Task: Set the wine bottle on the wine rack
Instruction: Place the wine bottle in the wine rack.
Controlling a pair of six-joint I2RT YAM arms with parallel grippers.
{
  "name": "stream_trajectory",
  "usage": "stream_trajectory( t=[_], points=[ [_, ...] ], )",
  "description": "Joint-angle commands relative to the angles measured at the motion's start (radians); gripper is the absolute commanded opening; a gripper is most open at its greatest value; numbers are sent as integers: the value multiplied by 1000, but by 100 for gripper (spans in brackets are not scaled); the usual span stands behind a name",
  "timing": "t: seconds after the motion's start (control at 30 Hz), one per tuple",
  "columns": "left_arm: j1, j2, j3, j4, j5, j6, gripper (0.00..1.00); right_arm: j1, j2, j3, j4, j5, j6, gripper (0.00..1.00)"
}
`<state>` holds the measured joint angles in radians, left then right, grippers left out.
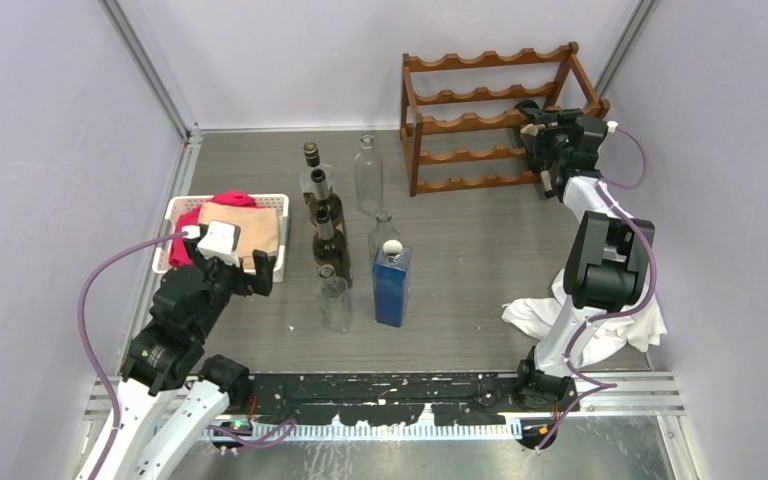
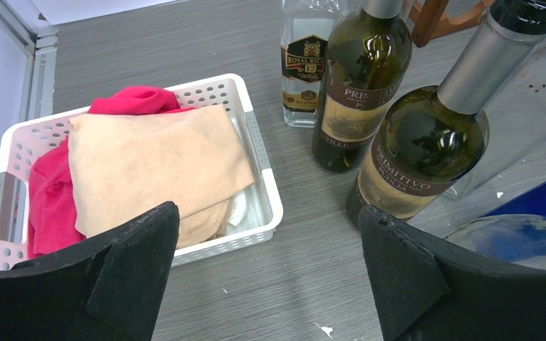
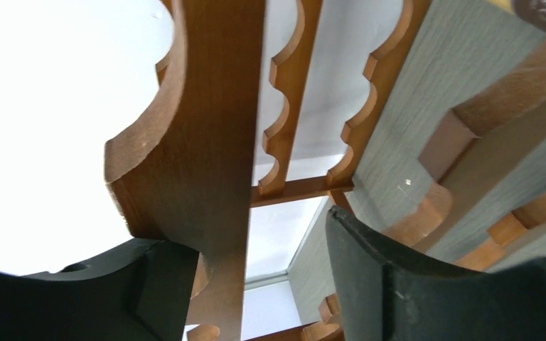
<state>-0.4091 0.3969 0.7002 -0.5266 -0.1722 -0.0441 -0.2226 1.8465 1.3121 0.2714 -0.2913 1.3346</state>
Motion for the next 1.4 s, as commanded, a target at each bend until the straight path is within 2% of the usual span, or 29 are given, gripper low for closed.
stream_trajectory(
  t=[0.0,0.1,0.43,0.83,1.0,1.07,1.2,1.3,1.37],
  points=[
    [9,9,4,57,-4,-1,96,12,5,44,116,50,87,59],
    [9,10,5,59,-4,1,96,11,-22,21,121,49,108,42],
    [10,-3,4,58,7,-2,96,6,-223,-80,80,31,133,17],
    [10,-26,2,59,14,-5,95,-5,-398,-238,-26,-30,130,14],
    [10,-29,2,62,23,-8,96,-15,-458,-315,-58,-53,97,24],
    [10,-29,2,62,28,-8,96,-26,-473,-320,-86,-69,68,40],
    [10,-30,2,62,31,-10,96,-73,-490,-299,-129,-151,-3,83],
    [10,-39,2,63,32,-10,96,-120,-524,-288,-202,-220,-109,99],
    [10,-47,0,66,40,-11,96,-147,-548,-278,-280,-293,-240,100]
  ],
)
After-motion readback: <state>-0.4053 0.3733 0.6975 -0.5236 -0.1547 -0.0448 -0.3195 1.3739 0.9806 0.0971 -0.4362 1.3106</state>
